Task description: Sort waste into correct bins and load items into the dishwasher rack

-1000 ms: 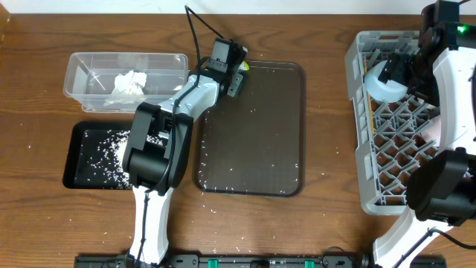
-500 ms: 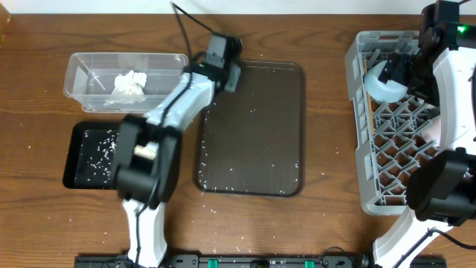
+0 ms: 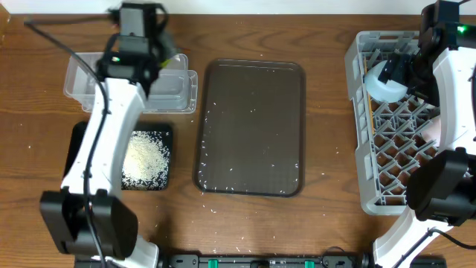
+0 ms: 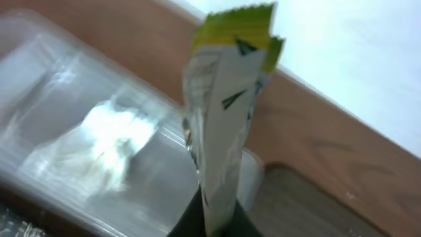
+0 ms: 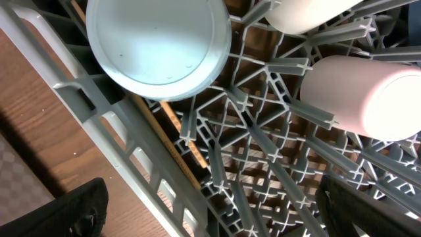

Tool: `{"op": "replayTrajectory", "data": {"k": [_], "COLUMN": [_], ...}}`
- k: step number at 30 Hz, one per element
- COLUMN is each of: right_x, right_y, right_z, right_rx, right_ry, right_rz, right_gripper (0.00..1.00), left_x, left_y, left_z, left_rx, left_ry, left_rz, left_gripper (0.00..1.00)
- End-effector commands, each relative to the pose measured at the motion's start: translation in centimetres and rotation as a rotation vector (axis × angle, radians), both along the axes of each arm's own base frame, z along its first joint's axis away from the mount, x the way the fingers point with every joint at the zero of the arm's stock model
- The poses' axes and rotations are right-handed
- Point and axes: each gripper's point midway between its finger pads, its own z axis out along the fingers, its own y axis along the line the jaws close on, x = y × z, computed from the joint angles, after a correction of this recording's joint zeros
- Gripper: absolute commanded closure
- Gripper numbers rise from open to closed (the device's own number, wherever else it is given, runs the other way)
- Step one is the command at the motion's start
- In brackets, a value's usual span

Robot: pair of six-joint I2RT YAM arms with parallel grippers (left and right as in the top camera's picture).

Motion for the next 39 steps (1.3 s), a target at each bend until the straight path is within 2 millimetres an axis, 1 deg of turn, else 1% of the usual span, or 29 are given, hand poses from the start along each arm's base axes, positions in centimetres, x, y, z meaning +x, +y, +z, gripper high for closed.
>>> {"op": "replayTrajectory", "data": {"k": [1, 3, 4, 5, 6, 7, 9, 12, 15, 17, 18, 20, 22, 26, 28, 31, 33, 34, 35, 36, 38, 39], "right_x": [-0.2, -0.2, -0.2, -0.2, -0.2, -0.2, -0.2, -0.2, -0.2, -0.2, -0.2, -0.2, -0.2, -0.2, -0.2, -0.2, -0.2, -0.2, -0.2, -0.2, -0.2, -0.2], "right_y": [-0.2, -0.2, -0.2, -0.2, -0.2, -0.2, -0.2, -0.2, -0.2, -0.2, -0.2, -0.2, -0.2, -0.2, -0.2, -0.2, -0.2, -0.2, -0.2, -0.2, -0.2, -0.2], "right_z": [0.9, 0.9, 0.9, 0.9, 0.9, 0.9, 0.9, 0.9, 0.9, 0.9, 0.9, 0.9, 0.9, 0.9, 0.9, 0.9, 0.9, 0.9, 0.9, 0.9, 0.9, 0.9], "right_rx": [-0.014, -0.014, -0.014, -0.014, -0.014, -0.014, -0.014, -0.014, -0.014, -0.014, -0.014, -0.014, -0.014, -0.014, -0.014, -0.014, -0.014, -0.014, -0.014, -0.014, -0.014, -0.014], "right_ry": [-0.021, -0.021, -0.021, -0.021, -0.021, -0.021, -0.021, -0.021, -0.021, -0.021, -0.021, -0.021, -0.021, -0.021, -0.021, -0.021, -0.021, -0.021, -0.021, -0.021, -0.021, -0.021], "right_rz": [-0.018, -0.018, -0.019, -0.018, -0.018, -0.019, -0.018, -0.018, -0.018, -0.018, -0.019, -0.019, -0.018, -0.018, -0.018, -0.019, -0.018, -0.018, -0.018, -0.018, -0.018, -0.018], "right_gripper": [0.01, 0.01, 0.01, 0.01, 0.01, 0.01, 0.01, 0.01, 0.01, 0.01, 0.01, 0.01, 0.01, 0.01, 0.01, 0.01, 0.01, 0.01, 0.01, 0.01, 0.01, 0.01], "left_x": [-0.6, -0.7, -0.7, -0.7, -0.7, -0.7, -0.7, -0.7, -1.1, -1.7, -2.4, -4.6, -7.9, -15.5, -18.7, -23.4, -26.1, -27.9, -29.2, -30.5, -33.1, -34.1], "left_y": [2.8, 3.7, 4.0, 4.2, 4.3, 4.4, 4.3, 3.9, 3.6, 3.6, 3.6, 3.6, 3.5, 3.4, 3.2, 2.6, 2.4, 2.2, 2.0, 1.9, 1.8, 1.9], "left_z": [-2.8, -3.8, -4.2, -4.4, -4.7, -4.8, -4.8, -4.0, -2.3, -0.7, 0.2, 1.7, 2.7, 4.3, 5.0, 6.3, 7.0, 7.3, 7.4, 7.5, 8.0, 8.2], "left_rx": [-0.129, -0.147, -0.147, -0.148, -0.148, -0.147, -0.147, -0.168, -0.189, -0.192, -0.193, -0.191, -0.184, -0.166, -0.17, -0.171, -0.172, -0.178, -0.189, -0.2, -0.209, -0.211], "left_ry": [0.044, 0.064, 0.073, 0.078, 0.083, 0.086, 0.085, 0.072, 0.038, 0.011, 0.005, 0.017, 0.065, 0.185, 0.215, 0.215, 0.197, 0.183, 0.172, 0.161, 0.129, 0.106], "left_rz": [0.239, 0.284, 0.293, 0.296, 0.3, 0.3, 0.299, 0.284, 0.267, 0.265, 0.264, 0.266, 0.268, 0.279, 0.283, 0.263, 0.249, 0.238, 0.231, 0.227, 0.22, 0.218], "left_gripper": [0.91, 0.83, 0.72, 0.55, 0.43, 0.36, 0.31, 0.29, 0.28, 0.28, 0.28, 0.28, 0.28, 0.28, 0.28, 0.28, 0.28, 0.27, 0.27, 0.15, 0.14, 0.13]}}
